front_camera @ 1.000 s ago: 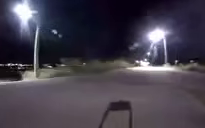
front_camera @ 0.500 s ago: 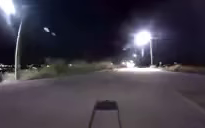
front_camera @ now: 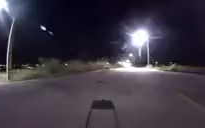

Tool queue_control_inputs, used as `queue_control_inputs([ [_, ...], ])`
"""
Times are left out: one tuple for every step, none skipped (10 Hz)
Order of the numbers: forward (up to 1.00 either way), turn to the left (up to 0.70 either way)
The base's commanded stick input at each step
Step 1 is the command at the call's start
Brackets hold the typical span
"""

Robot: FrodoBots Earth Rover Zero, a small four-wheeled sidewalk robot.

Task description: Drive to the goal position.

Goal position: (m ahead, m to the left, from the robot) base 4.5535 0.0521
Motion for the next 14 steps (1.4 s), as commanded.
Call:
queue_control_inputs([
  [0.85, 0.0],
  [0.85, 0.0],
  [0.85, 0.0],
  [0.85, 0.0],
  [0.85, 0.0],
  [0.85, 0.0],
  [0.85, 0.0],
  [0.85, 0.0],
  [0.85, -0.01],
  [0.85, -0.16],
  [0.85, -0.27],
  [0.85, -0.27],
  [0.85, -0.15],
  [0.85, 0.0],
])
